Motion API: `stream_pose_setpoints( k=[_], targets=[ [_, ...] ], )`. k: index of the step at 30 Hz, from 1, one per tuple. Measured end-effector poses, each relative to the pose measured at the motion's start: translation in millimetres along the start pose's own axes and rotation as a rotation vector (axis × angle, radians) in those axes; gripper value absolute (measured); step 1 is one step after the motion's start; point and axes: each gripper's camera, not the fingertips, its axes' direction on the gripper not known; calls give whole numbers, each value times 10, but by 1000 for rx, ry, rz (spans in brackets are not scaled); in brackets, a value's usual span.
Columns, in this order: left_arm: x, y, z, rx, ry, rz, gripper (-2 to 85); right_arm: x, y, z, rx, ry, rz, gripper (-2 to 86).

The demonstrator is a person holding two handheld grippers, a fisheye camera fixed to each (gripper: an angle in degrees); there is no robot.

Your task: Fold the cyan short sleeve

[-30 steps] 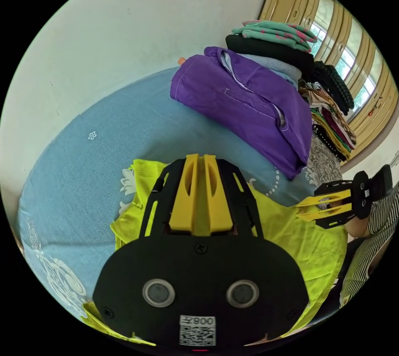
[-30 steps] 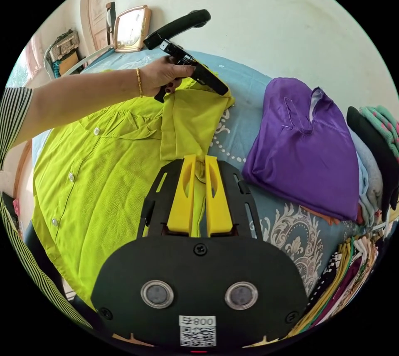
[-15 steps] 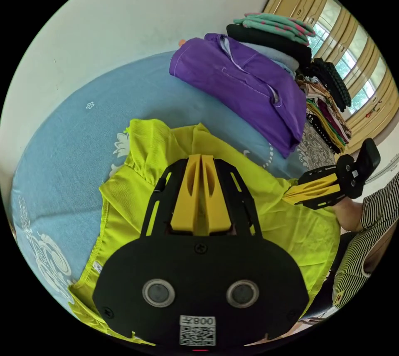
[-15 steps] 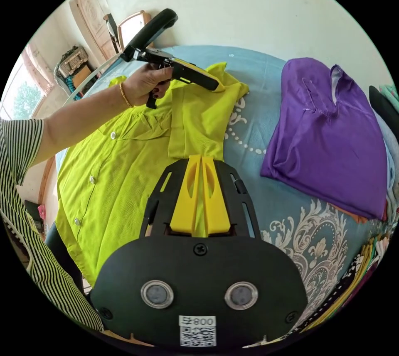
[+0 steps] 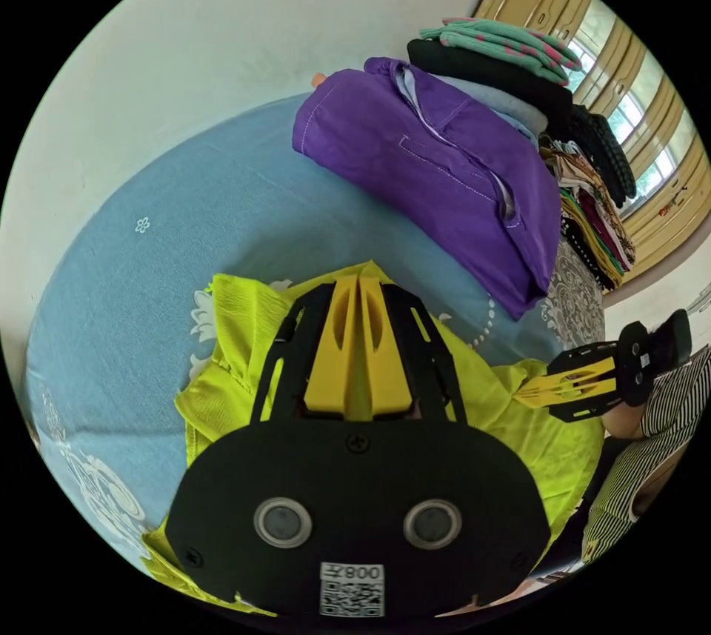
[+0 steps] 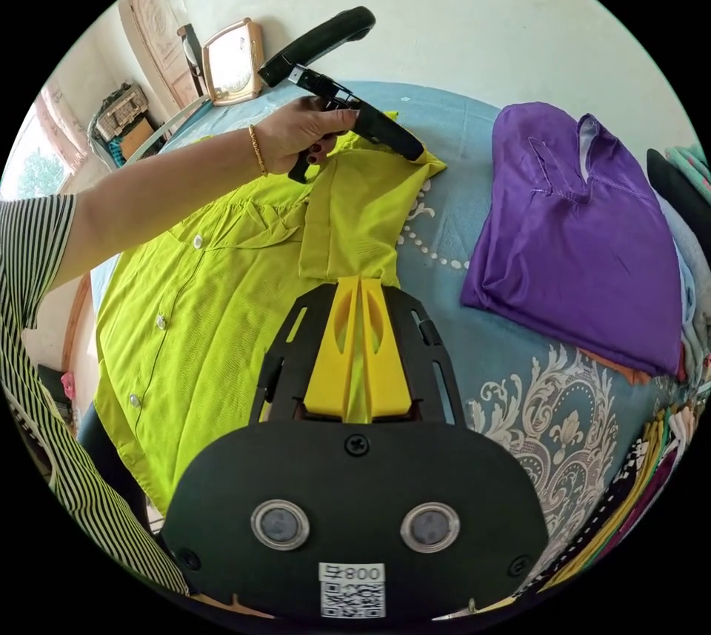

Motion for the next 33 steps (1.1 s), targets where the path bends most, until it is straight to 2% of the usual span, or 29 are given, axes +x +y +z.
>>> stream_pose_setpoints(
  k=[9,14,16,17,22,25,27,33],
  targets=[
    [126,933,-561,164,-39,-8,2,34,43,-440,78,15,30,1],
    [332,1533,-562,77,78,34,2,33,-130,-411,44,29,14,1],
    [407,1677,-397,-34,8,57,2,73,-204,-260,-45,1,22,1],
    [432,1783,-343,-63,-39,57,2,90,-218,-308,-16,-17,37,1],
    [539,2321,-633,97,60,28,3,-14,-305,-650,45,11,24,1],
    [586,2579,-441,-13,45,41,2,-82,-395,-699,45,39,16,1],
    [478,2797,-458,12,70,-14,2,-37,-483,-529,-43,24,40,1],
    [344,3723,-842,138,180,-185,3,-68,-578,-965,-3,-15,84,2]
  ],
)
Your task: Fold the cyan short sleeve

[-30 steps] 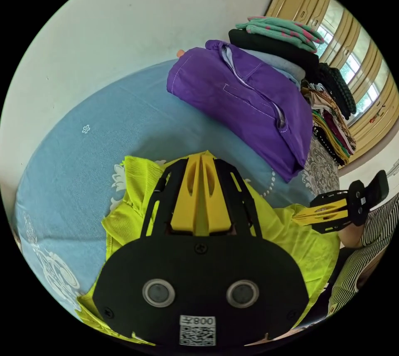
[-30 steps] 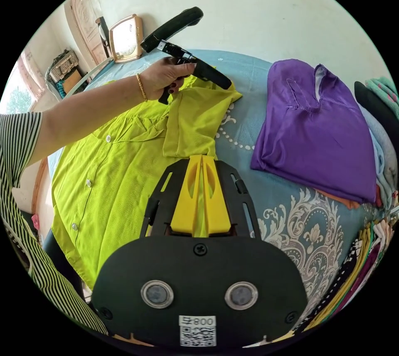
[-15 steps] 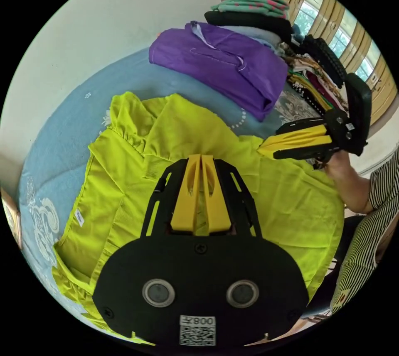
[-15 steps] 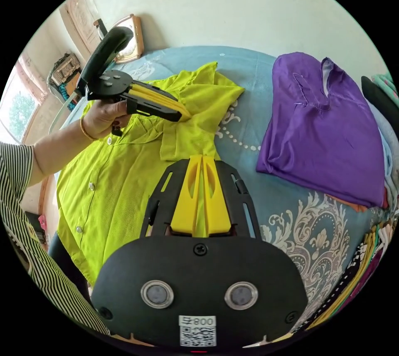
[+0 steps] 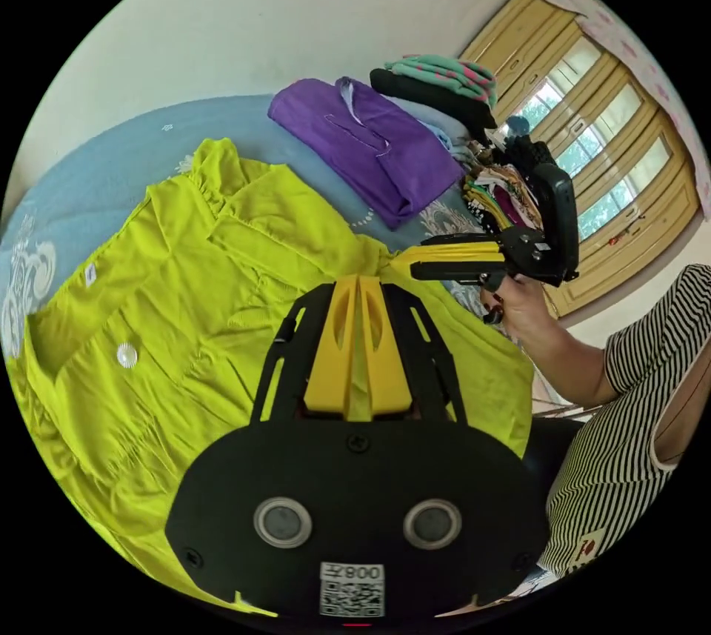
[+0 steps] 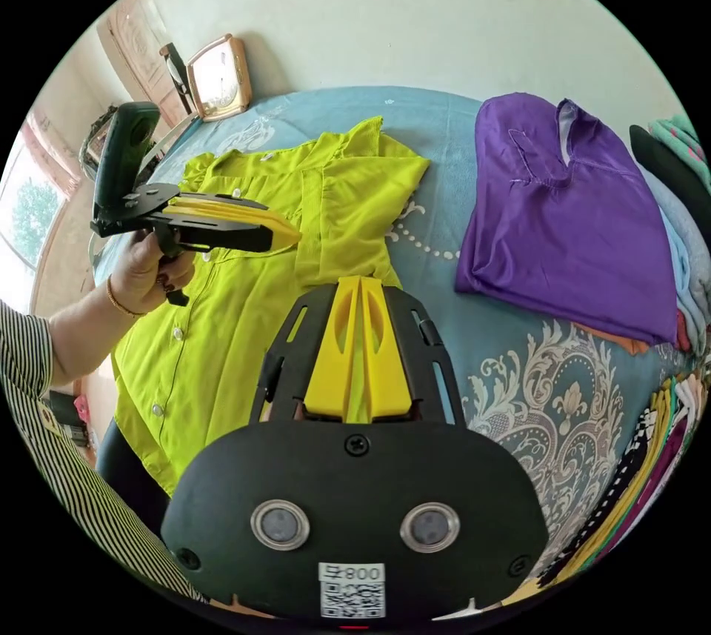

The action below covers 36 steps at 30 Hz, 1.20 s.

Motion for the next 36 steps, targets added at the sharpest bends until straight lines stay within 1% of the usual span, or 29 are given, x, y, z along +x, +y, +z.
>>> stream_pose_setpoints(
  k=[1,5,9,10,14,15,16,17,18,22,24,25,27,32,36],
  targets=[
    [-16,127,-41,5,9,-22,3,-12,-1,-28,-13,-4,3,2],
    [-119,1127,-361,8,74,-210,4,-191,103,-324,-81,-54,13,1],
    [-256,2158,-912,47,-13,-429,10,-578,241,-662,-154,-115,-46,1],
    [-290,2304,-1005,64,-23,-467,11,-642,254,-705,-163,-114,-56,1],
    [-607,3279,-1686,197,-144,-704,38,-1078,240,-920,-224,-170,-128,1],
    [-744,3550,-1864,241,-164,-780,51,-1203,207,-963,-233,-193,-150,1],
    [-812,3678,-1948,269,-168,-813,58,-1262,185,-978,-239,-201,-160,1],
    [-950,3922,-2104,334,-171,-868,67,-1388,128,-1001,-251,-214,-178,1],
    [-1106,4145,-2225,384,-163,-924,75,-1519,55,-1018,-262,-231,-199,1],
    [-1617,4698,-2395,476,-89,-1073,85,-1934,-234,-1049,-280,-272,-279,2],
    [-1918,5032,-2379,516,-2,-1174,80,-2186,-459,-1050,-287,-289,-321,2],
    [-1973,5111,-2369,523,16,-1195,78,-2244,-515,-1053,-284,-292,-329,2],
    [-2101,5403,-2378,608,83,-1226,69,-2455,-730,-1073,-273,-307,-349,2],
    [-2222,5885,-2436,733,152,-1235,40,-2814,-1118,-1118,-249,-329,-384,4],
    [-2311,6164,-2507,787,131,-1193,20,-3215,-1688,-1145,-186,-398,-441,9]
  ],
)
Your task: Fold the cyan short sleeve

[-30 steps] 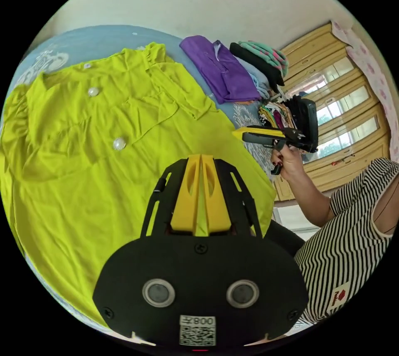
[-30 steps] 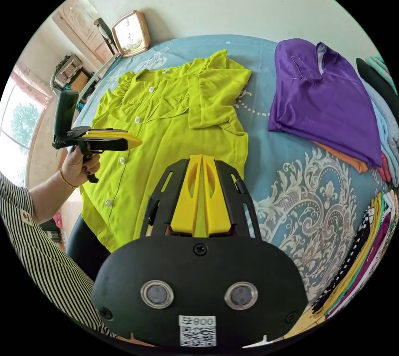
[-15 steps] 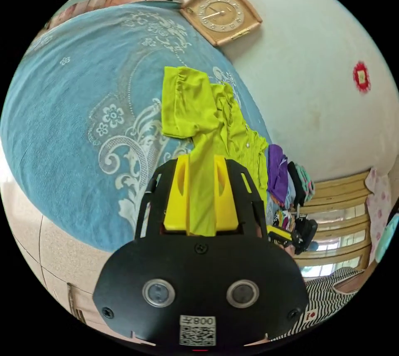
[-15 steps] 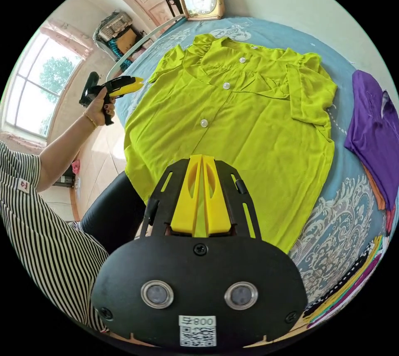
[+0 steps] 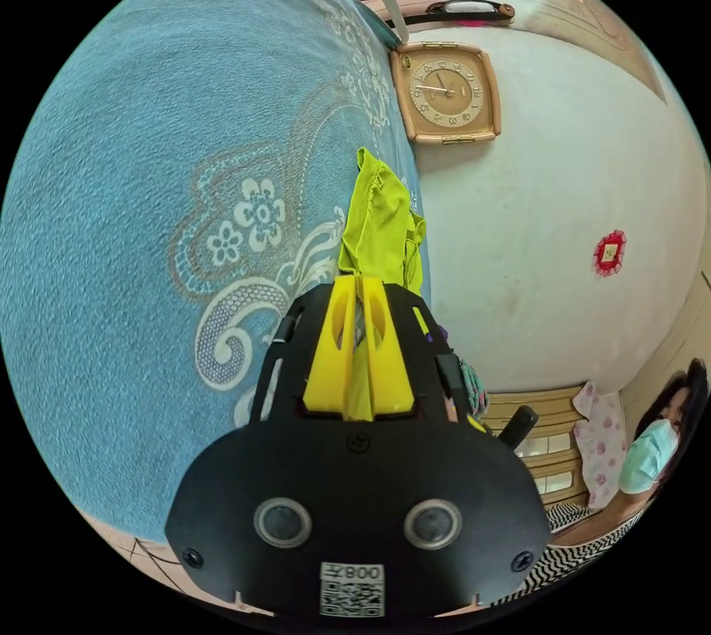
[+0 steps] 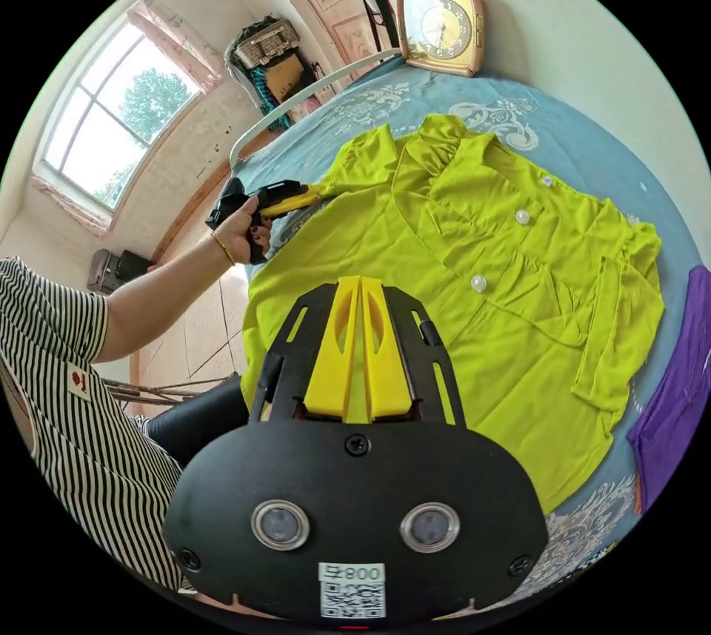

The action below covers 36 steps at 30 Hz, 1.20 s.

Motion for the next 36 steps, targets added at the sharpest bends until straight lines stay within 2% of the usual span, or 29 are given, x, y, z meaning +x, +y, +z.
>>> stream_pose_setpoints(
  k=[3,7,9,15,19,27,31,36],
  targets=[
    [-103,18,-118,26,-11,88,13,-166,-706,24,63,-10,-81,21],
    [-155,42,-247,47,-35,168,10,-450,-1700,302,51,-4,-171,55],
    [-200,49,-326,55,-35,180,9,-629,-2318,612,1,-1,-201,65],
    [-264,65,-478,59,-25,195,9,-1037,-3353,1513,-174,53,-238,81],
    [-259,84,-542,59,-23,199,9,-1226,-3627,1813,-227,144,-255,68],
    [-129,172,-610,61,-28,203,11,-1503,-3650,1840,-124,309,-348,41],
    [-27,225,-601,62,-29,203,11,-1454,-3716,1823,-110,312,-325,14],
    [194,326,-545,60,-40,204,11,-1083,-3812,1583,-93,137,-217,4]
  ],
)
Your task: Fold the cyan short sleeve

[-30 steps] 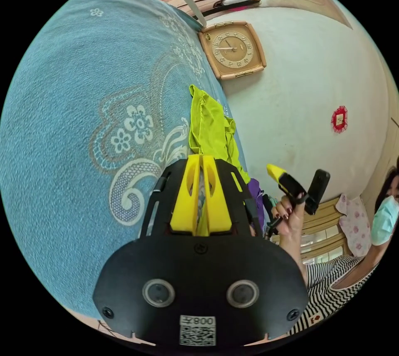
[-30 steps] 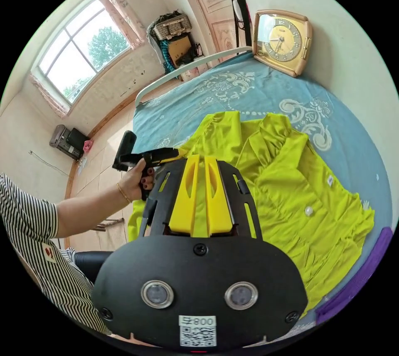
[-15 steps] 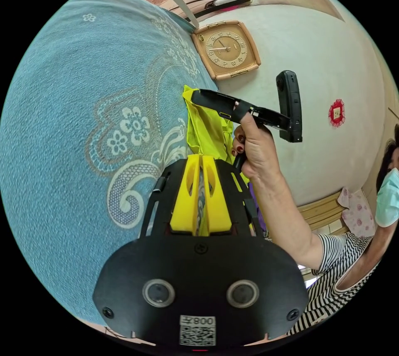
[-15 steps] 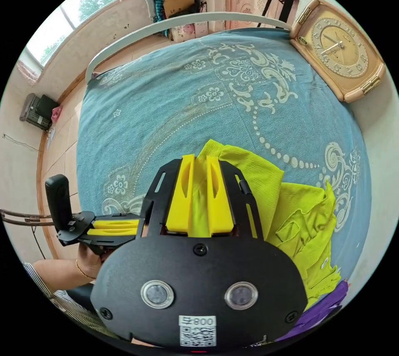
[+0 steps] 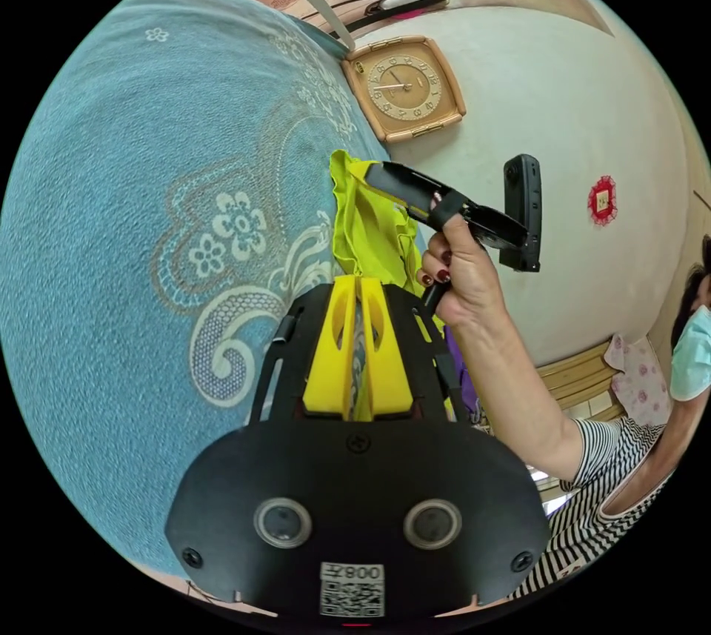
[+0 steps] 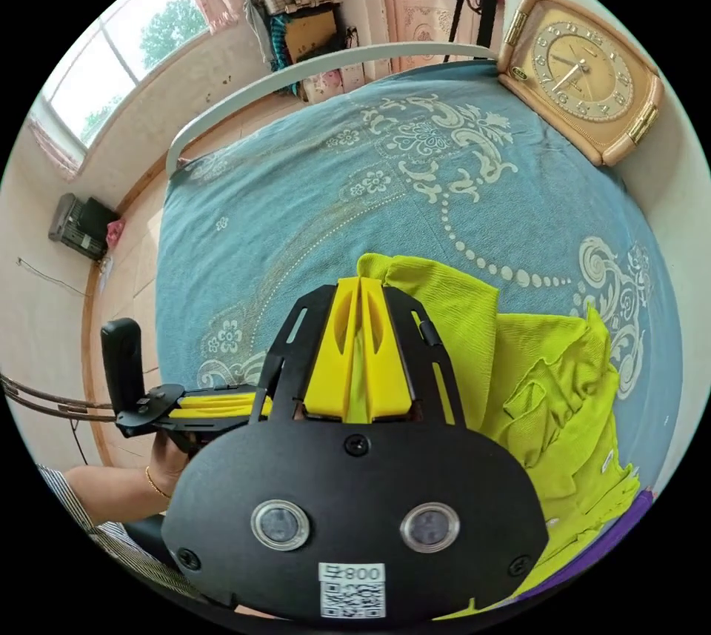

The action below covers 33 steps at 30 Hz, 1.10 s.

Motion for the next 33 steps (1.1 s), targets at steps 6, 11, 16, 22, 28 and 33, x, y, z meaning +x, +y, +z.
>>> stream_pose_setpoints(
  k=[6,11,16,22,28,33],
  targets=[
    [933,73,-41,39,-62,277,11,942,481,-745,227,-383,158,2],
    [1995,306,355,-98,-225,702,12,1844,1277,-1121,365,-615,285,3],
    [2533,708,1037,-325,-432,989,15,2489,2168,-939,299,-636,483,6],
    [2800,1040,1557,-543,-544,1089,28,2771,2834,-1001,325,-507,621,20],
    [3079,1001,1573,-506,-476,1046,39,2216,2159,-931,231,-392,357,13],
    [3183,731,1516,-384,-486,913,28,1913,1527,-557,134,-309,230,3]
  ],
)
